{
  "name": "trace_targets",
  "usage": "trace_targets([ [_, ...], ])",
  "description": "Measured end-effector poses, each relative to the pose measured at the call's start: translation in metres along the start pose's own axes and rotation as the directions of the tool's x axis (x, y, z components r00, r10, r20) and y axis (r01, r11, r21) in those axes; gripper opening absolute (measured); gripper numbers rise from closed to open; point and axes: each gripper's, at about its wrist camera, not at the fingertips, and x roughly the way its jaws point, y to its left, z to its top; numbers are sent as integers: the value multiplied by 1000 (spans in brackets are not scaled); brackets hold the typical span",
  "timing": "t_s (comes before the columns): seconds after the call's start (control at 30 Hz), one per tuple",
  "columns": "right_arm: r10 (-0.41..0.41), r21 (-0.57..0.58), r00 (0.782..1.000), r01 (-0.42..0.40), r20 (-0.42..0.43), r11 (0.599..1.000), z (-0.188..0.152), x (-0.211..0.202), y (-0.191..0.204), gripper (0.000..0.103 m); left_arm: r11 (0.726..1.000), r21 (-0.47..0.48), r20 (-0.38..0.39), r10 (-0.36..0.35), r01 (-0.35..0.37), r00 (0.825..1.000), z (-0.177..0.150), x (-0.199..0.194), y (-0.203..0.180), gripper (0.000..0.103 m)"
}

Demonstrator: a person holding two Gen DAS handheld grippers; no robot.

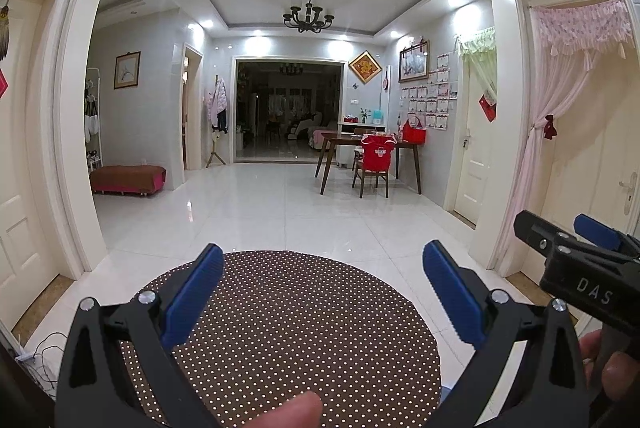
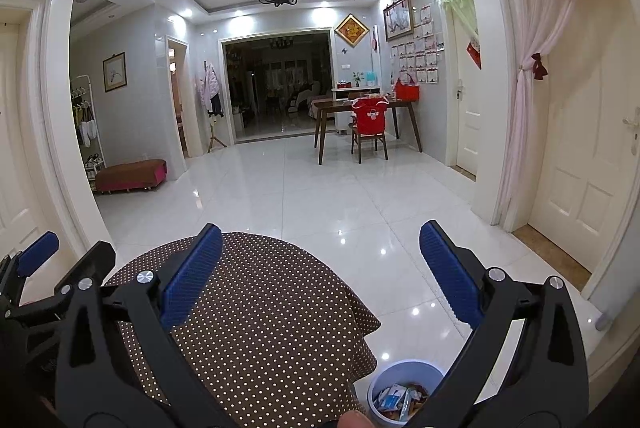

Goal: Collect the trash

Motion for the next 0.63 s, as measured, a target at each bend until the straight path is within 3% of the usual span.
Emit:
trace_targets([
  [0.4, -6, -1, 1000, 6, -4, 1000, 0, 0, 4, 97, 999, 0, -9, -39, 39, 999, 1, 3, -2, 98],
  [0.63, -6, -2, 1000, 6, -3, 1000, 0, 1, 7, 97, 1000, 2, -12, -25, 25, 1000, -1, 4, -6, 98],
])
